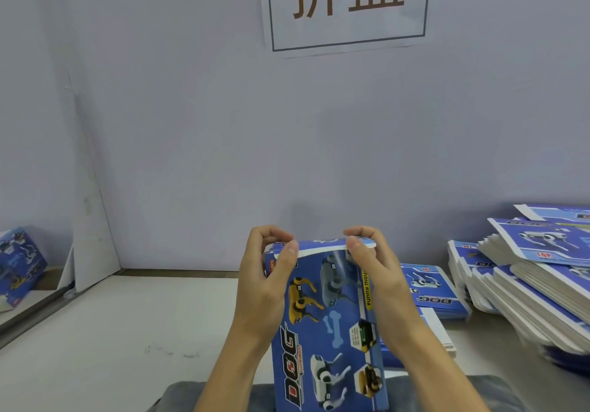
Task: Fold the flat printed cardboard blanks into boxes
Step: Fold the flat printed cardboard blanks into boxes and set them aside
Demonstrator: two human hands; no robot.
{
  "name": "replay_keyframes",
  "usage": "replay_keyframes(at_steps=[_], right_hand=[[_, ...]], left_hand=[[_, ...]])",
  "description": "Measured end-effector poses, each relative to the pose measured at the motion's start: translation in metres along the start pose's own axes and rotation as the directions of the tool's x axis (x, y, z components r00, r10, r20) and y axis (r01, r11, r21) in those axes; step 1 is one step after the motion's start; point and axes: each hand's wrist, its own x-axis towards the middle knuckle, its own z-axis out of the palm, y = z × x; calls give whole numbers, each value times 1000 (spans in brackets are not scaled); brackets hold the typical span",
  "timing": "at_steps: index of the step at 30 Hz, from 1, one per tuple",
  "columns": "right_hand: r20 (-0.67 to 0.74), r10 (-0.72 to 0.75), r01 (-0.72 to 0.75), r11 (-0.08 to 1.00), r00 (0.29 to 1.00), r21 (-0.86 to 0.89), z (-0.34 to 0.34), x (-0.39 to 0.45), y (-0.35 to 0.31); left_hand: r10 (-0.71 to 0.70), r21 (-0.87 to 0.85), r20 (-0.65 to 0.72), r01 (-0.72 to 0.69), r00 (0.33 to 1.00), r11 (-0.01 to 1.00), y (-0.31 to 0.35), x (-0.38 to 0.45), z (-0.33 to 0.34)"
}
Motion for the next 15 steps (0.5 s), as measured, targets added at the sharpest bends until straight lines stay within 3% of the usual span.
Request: replay_keyframes(at_steps=[7,10,12,14,15], right_hand=[[-35,-36,35,998,999,-52,-6,1,6],[-113,-81,76,996,990,-46,-7,1,4],[-267,-81,88,996,960,16,-11,5,1],[-391,2,85,975,920,204,-25,8,-3],[-379,86,69,923,921,377,-34,9,-5]], left_hand=[[64,119,-16,-62,998,991,0,0,2],[-119,2,91,119,989,993,3,1,0],[-302,101,286,285,910,953,3,1,-10],[-451,288,515,348,729,892,5,0,-24],[-505,366,589,348,631,863,6,-1,-29]])
